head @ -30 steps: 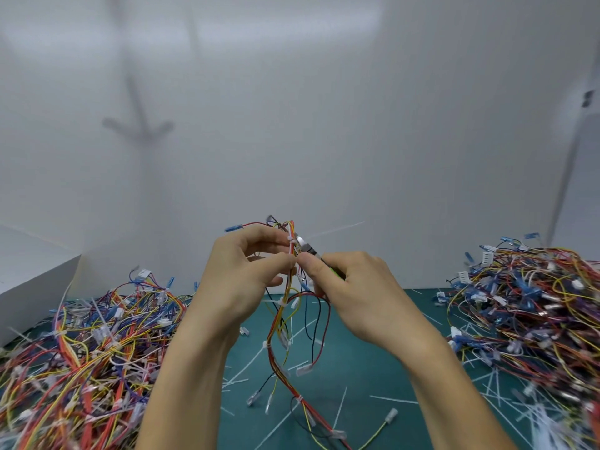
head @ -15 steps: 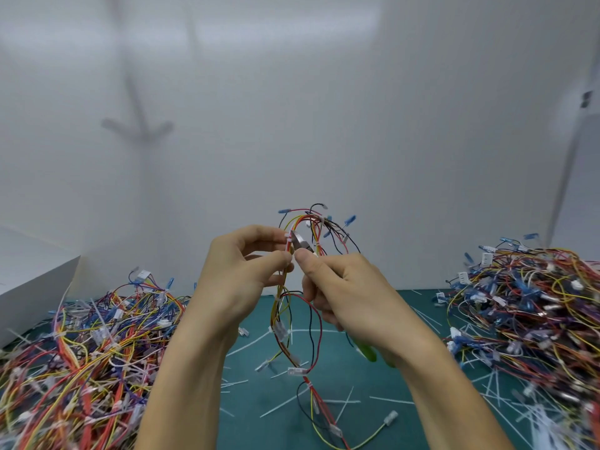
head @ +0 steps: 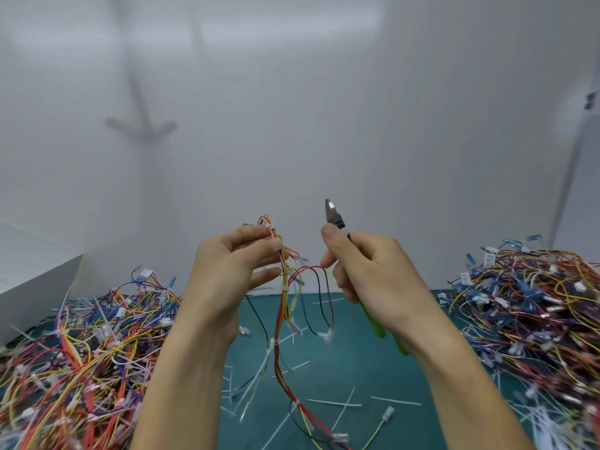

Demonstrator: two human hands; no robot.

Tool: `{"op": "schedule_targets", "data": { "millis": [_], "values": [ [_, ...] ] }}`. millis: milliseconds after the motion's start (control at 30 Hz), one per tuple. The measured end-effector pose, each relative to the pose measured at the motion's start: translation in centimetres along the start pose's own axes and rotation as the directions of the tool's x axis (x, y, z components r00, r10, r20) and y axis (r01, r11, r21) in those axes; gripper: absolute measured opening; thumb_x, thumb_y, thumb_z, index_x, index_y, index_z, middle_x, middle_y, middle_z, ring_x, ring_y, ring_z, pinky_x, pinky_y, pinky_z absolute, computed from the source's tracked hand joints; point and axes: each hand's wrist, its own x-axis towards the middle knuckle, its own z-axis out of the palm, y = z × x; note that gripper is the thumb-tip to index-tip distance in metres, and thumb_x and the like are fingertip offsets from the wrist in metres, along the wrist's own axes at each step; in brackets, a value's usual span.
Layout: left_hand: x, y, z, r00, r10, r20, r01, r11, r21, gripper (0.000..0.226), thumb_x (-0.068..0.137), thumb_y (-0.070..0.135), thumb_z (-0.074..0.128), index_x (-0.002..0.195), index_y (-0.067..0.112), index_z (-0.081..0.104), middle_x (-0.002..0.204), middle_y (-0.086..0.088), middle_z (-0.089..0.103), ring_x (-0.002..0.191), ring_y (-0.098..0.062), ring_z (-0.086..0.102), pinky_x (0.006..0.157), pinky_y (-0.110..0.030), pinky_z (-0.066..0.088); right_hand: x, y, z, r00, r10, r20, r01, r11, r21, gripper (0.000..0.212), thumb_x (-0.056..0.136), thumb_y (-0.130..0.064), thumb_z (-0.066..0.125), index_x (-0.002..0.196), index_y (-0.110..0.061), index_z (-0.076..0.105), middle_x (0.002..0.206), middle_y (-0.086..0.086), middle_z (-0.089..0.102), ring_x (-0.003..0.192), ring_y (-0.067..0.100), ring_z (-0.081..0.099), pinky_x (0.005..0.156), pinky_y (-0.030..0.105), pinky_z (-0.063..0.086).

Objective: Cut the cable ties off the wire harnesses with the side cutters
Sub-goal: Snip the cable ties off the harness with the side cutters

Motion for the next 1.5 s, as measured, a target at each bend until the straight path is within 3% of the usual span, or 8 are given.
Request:
{"op": "schedule_targets", "data": {
  "millis": [267, 533, 700, 867, 967, 1167, 1333, 1500],
  "values": [
    [0.4, -0.5, 0.1, 1.0, 0.005, -0.03, -0.01, 0.988, -0.156, 0.014, 0.084, -0.001, 0.068, 0.098, -0.001, 0.064, 0.073, -0.005, 0.075, 0.066, -0.013, 0.073, 0.058, -0.017, 0.056, -0.5, -0.2, 1.0, 0.996, 0.023, 0.083, -0.014, 0.994, -0.107, 0.019, 0.08, -0.037, 0.075, 0.077, -0.019, 0.07, 0.067, -0.001, 0.069, 0.056, 0.014, 0.058, 0.061, 0.037, 0.055],
    [0.2, -0.8, 0.4, 0.985, -0.028, 0.171, 0.021, 0.999, 0.042, 0.04, 0.093, 0.013, 0.063, 0.13, 0.027, 0.059, 0.095, -0.007, 0.076, 0.081, -0.02, 0.075, 0.063, -0.024, 0.059, -0.4, -0.1, 1.6, 0.998, 0.014, -0.054, -0.018, 0.998, -0.066, 0.02, 0.081, -0.037, 0.075, 0.075, -0.018, 0.069, 0.066, -0.004, 0.071, 0.064, 0.017, 0.066, 0.067, 0.044, 0.059],
    [0.1, -1.1, 0.7, 0.963, -0.083, 0.255, 0.053, 0.991, 0.121, 0.047, 0.098, 0.027, 0.056, 0.143, 0.038, 0.046, 0.083, -0.003, 0.073, 0.063, -0.016, 0.065, 0.061, -0.025, 0.057, -0.3, 0.1, 1.5, 0.997, 0.027, -0.074, -0.03, 0.999, -0.045, 0.028, 0.081, -0.04, 0.075, 0.071, -0.016, 0.065, 0.051, -0.005, 0.057, 0.049, 0.013, 0.047, 0.049, 0.032, 0.051],
    [-0.3, -0.8, 1.1, 0.965, -0.08, 0.248, 0.071, 0.996, 0.049, 0.024, 0.099, 0.013, 0.052, 0.118, 0.009, 0.067, 0.099, -0.024, 0.071, 0.068, -0.018, 0.065, 0.061, -0.024, 0.057, -0.2, 0.4, 1.8, 0.992, 0.034, -0.122, -0.044, 0.996, -0.08, 0.033, 0.083, -0.037, 0.069, 0.062, -0.017, 0.055, 0.044, -0.014, 0.053, 0.042, 0.005, 0.042, 0.042, 0.012, 0.033],
    [-0.3, -1.1, 1.6, 0.967, -0.114, 0.227, 0.101, 0.993, 0.068, 0.021, 0.096, -0.002, 0.05, 0.099, -0.002, 0.071, 0.103, -0.03, 0.069, 0.073, -0.023, 0.066, 0.064, -0.025, 0.06, -0.1, 0.7, 1.8, 0.982, 0.026, -0.188, -0.051, 0.991, -0.126, 0.031, 0.083, -0.033, 0.066, 0.061, -0.017, 0.051, 0.043, -0.017, 0.051, 0.045, 0.004, 0.046, 0.042, 0.013, 0.034],
    [0.1, -1.4, 2.0, 0.908, -0.185, 0.375, 0.248, 0.961, -0.127, 0.03, 0.085, -0.002, 0.058, 0.112, -0.012, 0.064, 0.115, -0.023, 0.069, 0.104, -0.032, 0.067, 0.086, -0.036, 0.059, 0.4, 1.2, 0.9, 0.968, 0.032, -0.248, -0.071, 0.986, -0.151, 0.032, 0.082, -0.037, 0.068, 0.064, -0.014, 0.053, 0.047, -0.011, 0.052, 0.046, 0.007, 0.046, 0.042, 0.015, 0.035],
    [0.2, -1.9, 2.4, 0.941, -0.165, 0.295, 0.228, 0.955, -0.191, 0.039, 0.069, 0.005, 0.067, 0.105, -0.011, 0.068, 0.108, -0.022, 0.071, 0.09, -0.024, 0.069, 0.081, -0.025, 0.059, 0.3, 1.0, 0.6, 0.978, 0.004, -0.209, -0.043, 0.983, -0.18, 0.032, 0.087, -0.041, 0.066, 0.07, -0.015, 0.058, 0.055, -0.007, 0.06, 0.058, 0.017, 0.056, 0.055, 0.03, 0.044],
    [0.4, -1.8, 1.5, 0.986, -0.134, 0.096, 0.145, 0.982, -0.122, 0.025, 0.06, 0.008, 0.074, 0.084, -0.001, 0.076, 0.08, -0.015, 0.075, 0.065, -0.014, 0.07, 0.064, -0.016, 0.057, 0.1, 0.7, 0.1, 0.986, -0.122, -0.115, 0.068, 0.919, -0.388, 0.046, 0.088, -0.064, 0.052, 0.072, -0.021, 0.052, 0.056, -0.005, 0.051, 0.06, 0.015, 0.049, 0.053, 0.032, 0.037]
  ]
}}
